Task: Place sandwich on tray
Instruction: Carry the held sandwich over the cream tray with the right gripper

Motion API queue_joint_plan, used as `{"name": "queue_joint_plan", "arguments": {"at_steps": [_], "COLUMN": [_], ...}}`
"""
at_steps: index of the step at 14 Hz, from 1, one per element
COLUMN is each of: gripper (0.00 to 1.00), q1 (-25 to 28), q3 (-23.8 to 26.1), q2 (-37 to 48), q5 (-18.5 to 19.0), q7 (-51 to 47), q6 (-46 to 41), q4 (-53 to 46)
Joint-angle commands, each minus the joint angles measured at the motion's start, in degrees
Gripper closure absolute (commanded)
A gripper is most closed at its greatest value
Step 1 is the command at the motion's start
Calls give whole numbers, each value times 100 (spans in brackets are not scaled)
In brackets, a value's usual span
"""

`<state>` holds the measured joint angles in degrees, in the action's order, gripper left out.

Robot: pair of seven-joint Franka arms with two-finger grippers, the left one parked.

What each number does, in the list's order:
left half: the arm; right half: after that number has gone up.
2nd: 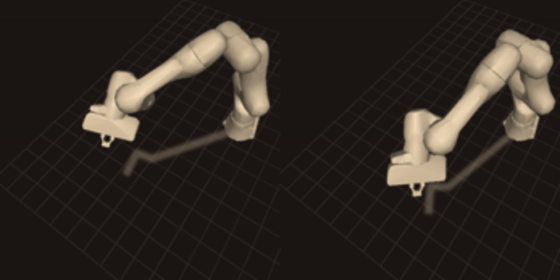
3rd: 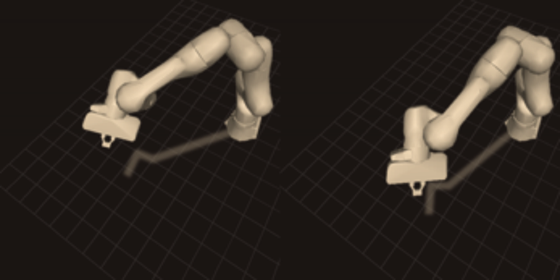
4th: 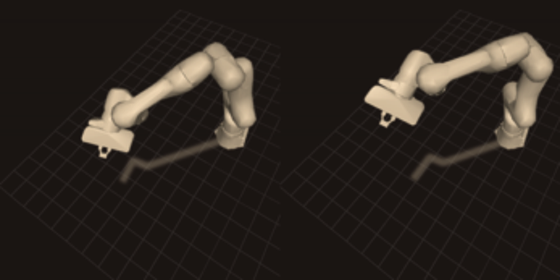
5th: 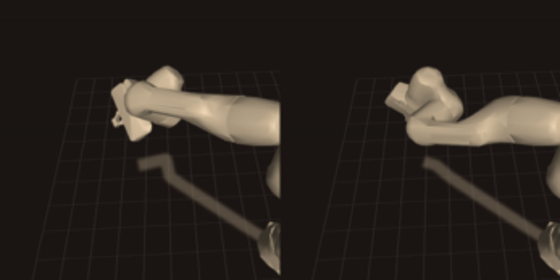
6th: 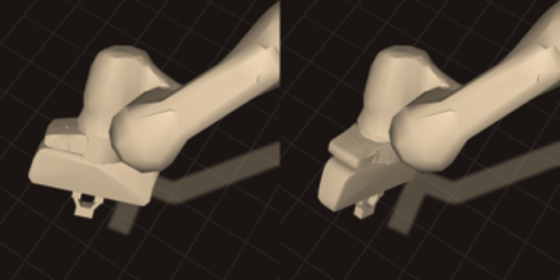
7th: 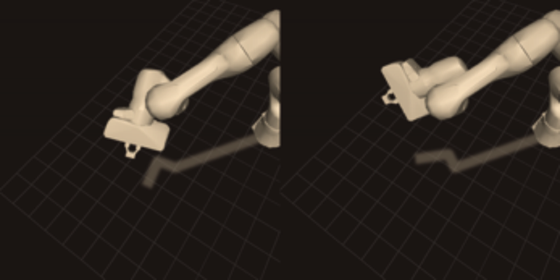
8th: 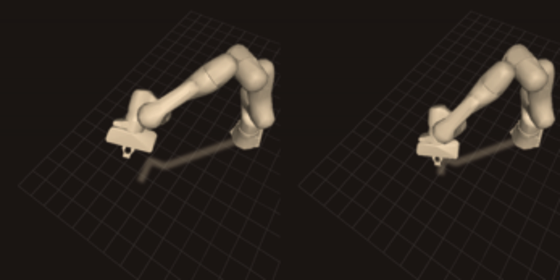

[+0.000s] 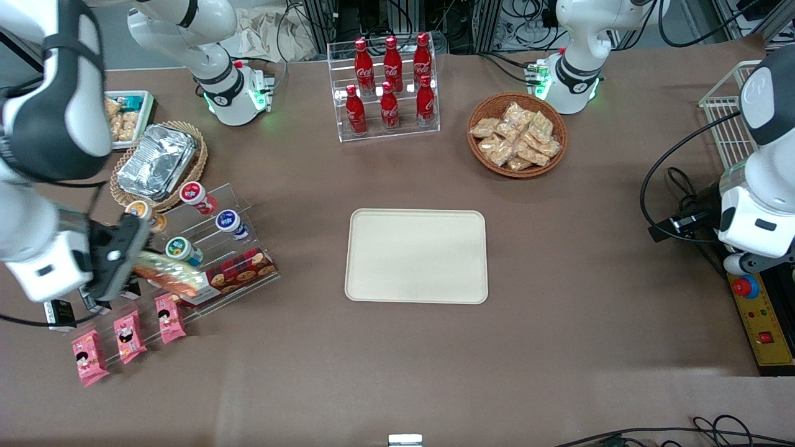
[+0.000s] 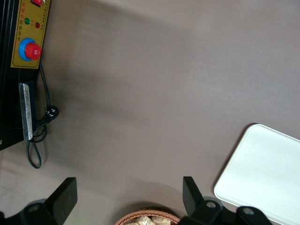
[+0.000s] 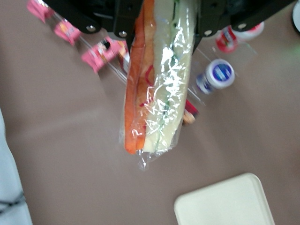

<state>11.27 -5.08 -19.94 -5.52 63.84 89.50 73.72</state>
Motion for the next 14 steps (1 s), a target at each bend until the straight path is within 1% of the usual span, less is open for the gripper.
{"name": "queue_joint_plan", "arguments": {"at_steps": [1,8,11,14], "gripper": [56,56,57,56], "q1": [655,1859,2220,2440], "q3": [-2,-10,-19,-19], "q2": [-167,-1212,-1643,-2012], "q5": [-64,-46,-20,-11], "q7": [-521,-820,-1066,-1111], "q6": [268,2210,2800,3388], "q4": [-15,-16,-24,2]}}
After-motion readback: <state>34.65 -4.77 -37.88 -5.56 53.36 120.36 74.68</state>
